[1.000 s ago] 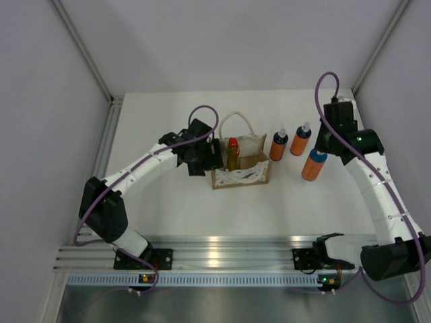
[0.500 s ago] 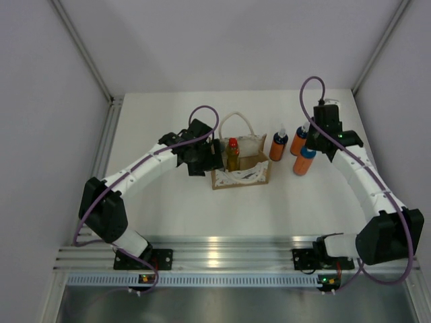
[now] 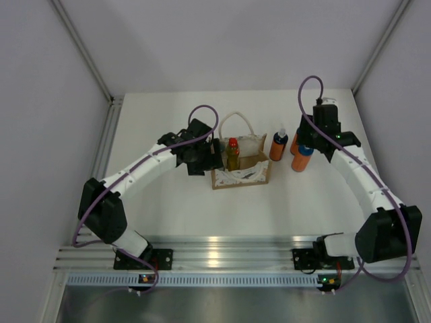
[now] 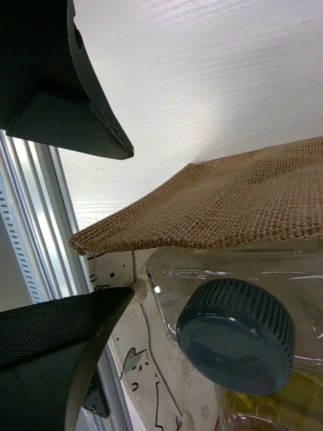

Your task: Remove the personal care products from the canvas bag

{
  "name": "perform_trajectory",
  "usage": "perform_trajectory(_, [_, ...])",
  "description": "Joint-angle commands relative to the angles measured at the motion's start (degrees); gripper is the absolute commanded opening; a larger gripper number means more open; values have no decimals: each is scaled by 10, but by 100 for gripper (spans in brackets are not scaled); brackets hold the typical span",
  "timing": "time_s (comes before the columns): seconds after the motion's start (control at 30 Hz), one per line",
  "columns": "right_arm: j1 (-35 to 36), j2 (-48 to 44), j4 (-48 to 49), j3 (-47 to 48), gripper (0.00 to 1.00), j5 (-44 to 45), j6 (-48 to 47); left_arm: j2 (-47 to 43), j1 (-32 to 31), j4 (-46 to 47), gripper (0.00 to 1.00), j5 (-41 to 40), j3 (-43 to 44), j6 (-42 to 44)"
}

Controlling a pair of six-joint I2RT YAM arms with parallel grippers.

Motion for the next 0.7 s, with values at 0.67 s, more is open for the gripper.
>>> perform_trajectory(0.67, [347, 107, 12, 216, 68, -22, -4, -36, -1, -7, 82, -25, 9, -19])
